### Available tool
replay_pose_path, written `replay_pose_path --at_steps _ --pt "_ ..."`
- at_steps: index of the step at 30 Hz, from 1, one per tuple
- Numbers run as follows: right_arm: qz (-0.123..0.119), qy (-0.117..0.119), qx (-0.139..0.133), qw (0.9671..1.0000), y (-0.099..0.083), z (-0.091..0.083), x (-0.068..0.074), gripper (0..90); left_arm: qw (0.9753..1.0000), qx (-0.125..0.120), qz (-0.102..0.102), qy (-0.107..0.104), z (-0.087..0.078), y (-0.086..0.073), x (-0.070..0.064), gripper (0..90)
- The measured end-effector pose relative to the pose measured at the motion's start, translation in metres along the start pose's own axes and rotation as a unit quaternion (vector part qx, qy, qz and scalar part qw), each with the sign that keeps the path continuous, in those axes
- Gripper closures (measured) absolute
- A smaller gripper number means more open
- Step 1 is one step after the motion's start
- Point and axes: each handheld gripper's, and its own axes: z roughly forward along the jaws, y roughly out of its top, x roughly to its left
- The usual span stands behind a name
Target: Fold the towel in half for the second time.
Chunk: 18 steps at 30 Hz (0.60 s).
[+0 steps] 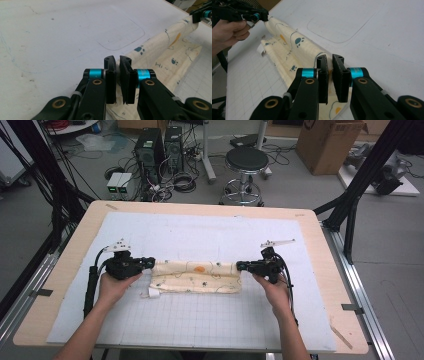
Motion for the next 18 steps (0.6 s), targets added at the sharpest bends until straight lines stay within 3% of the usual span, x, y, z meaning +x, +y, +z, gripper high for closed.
replay_pose_path --at_steps 7,12,18 --pt "-0.004 -0.001 0.012 0.9999 -0.005 -0.001 0.003 83.6 1.0000 0.006 0.007 -0.002 -0.002 -0.003 -0.005 83.1" --pt "-0.007 -0.003 0.018 0.9998 -0.008 0.000 0.004 83.6 0.9995 0.019 0.024 -0.002 -0.002 -0.005 -0.010 83.2" --pt "-0.008 -0.003 0.024 0.9997 -0.013 0.000 0.006 83.5 0.9995 0.021 0.023 -0.001 -0.004 -0.015 -0.012 83.2"
